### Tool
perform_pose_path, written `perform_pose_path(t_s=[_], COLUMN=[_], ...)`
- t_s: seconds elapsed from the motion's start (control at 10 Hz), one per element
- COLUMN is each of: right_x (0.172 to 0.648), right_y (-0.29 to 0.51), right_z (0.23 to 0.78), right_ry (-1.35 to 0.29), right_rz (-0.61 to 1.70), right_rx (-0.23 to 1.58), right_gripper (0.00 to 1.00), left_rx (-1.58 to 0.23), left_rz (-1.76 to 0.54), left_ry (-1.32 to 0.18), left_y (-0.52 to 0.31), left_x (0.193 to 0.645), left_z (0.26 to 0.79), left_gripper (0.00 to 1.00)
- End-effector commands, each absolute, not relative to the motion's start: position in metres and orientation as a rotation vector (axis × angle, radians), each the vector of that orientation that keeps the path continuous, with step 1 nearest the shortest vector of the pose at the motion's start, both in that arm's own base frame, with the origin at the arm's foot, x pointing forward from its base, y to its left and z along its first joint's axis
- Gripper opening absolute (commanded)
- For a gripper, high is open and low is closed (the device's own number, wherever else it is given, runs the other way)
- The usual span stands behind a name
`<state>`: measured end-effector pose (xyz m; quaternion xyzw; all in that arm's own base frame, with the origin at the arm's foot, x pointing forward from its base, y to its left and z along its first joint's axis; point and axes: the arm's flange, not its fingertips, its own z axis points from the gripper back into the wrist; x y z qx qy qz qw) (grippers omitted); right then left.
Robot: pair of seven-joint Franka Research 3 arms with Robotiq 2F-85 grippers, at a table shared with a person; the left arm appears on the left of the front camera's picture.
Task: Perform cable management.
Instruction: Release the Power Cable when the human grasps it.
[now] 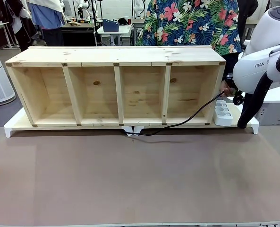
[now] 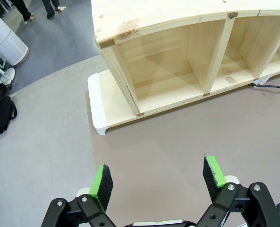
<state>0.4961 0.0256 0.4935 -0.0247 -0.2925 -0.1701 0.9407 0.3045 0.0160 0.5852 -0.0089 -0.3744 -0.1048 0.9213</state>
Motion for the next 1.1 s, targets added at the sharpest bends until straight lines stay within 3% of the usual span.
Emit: perform_pose_path(t_s=[0.0, 0.3, 0.5, 0.8, 0.9, 1.0], right_x=[0.4965, 0.4961, 0.4971, 0.4950, 0.4958, 0.4953], right_y=[0.0274, 0.0256, 0.0250, 0.0258, 0.0274, 0.0287], right_z=[0.4934, 0.4935, 0.4932, 0.4937, 0.4952, 0.4956], right_ry=[-0.600, -0.597, -0.630, -0.622, -0.541, -0.522], right_rz=[-0.344, -0.347, -0.340, -0.324, -0.313, -0.303], right_rx=[-0.053, -0.051, -0.073, -0.067, -0.048, -0.052], right_gripper=[0.15, 0.15, 0.00, 0.00, 0.33, 0.34], left_rx=[-0.022, -0.022, -0.022, -0.022, -0.022, -0.022], left_rz=[-0.211, -0.211, -0.211, -0.211, -0.211, -0.211], left_ry=[-0.764, -0.764, -0.764, -0.764, -0.764, -0.764], left_y=[0.0175, 0.0175, 0.0175, 0.0175, 0.0175, 0.0175], left_x=[0.3044, 0.3044, 0.3044, 0.3044, 0.3044, 0.3044], left_z=[0.5849, 0.5849, 0.5849, 0.5849, 0.5849, 0.5849], left_gripper=[1.00, 1.00, 1.00, 1.00, 1.00, 1.00])
